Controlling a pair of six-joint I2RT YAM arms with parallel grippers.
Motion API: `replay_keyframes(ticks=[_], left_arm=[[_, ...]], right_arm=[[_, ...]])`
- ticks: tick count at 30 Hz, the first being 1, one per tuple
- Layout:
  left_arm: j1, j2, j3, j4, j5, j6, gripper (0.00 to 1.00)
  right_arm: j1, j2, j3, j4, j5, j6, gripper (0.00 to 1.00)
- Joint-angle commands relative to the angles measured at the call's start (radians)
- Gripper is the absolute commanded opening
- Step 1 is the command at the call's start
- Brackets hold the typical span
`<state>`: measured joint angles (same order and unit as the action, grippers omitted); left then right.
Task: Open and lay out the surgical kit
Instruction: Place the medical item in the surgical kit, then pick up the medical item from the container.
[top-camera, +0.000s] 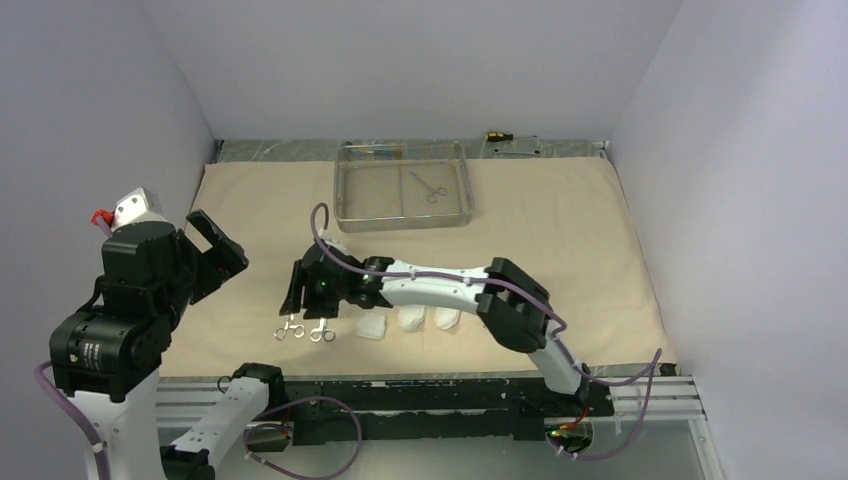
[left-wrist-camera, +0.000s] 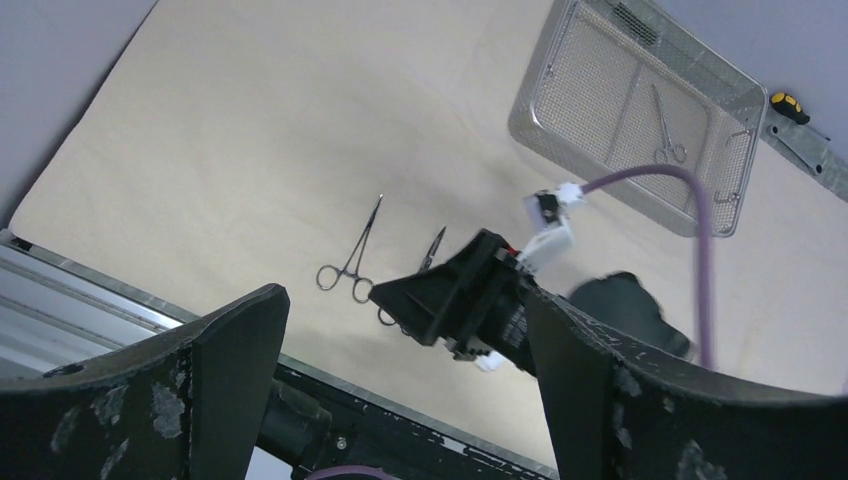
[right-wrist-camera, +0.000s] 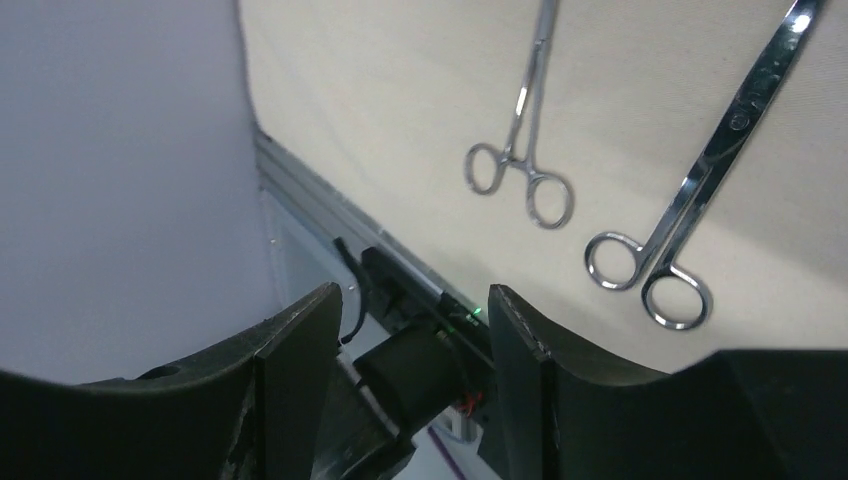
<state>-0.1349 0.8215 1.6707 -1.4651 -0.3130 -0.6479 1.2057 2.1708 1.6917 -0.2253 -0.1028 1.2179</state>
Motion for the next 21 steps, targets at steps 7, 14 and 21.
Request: replay_keyframes(ticks=[7,14,21], left_arm=[[0.000,0.024,-0.030,0.159,0.025,0.037,0.95],[0.000,0.083,-0.103,0.325,0.147,0.076,0.97],[0.000,0.198,-0.162,0.491,0.254,0.091,1.00]], right_arm=[[-0.137,-0.355,-0.085,-0.103,0.268,-0.351,0.58],[-0.439,-0.429,-0.082,-0.164,0.254,-0.756,0.59],[-0.640,-0.183,0.148,-0.277,0.215,-1.194,0.59]])
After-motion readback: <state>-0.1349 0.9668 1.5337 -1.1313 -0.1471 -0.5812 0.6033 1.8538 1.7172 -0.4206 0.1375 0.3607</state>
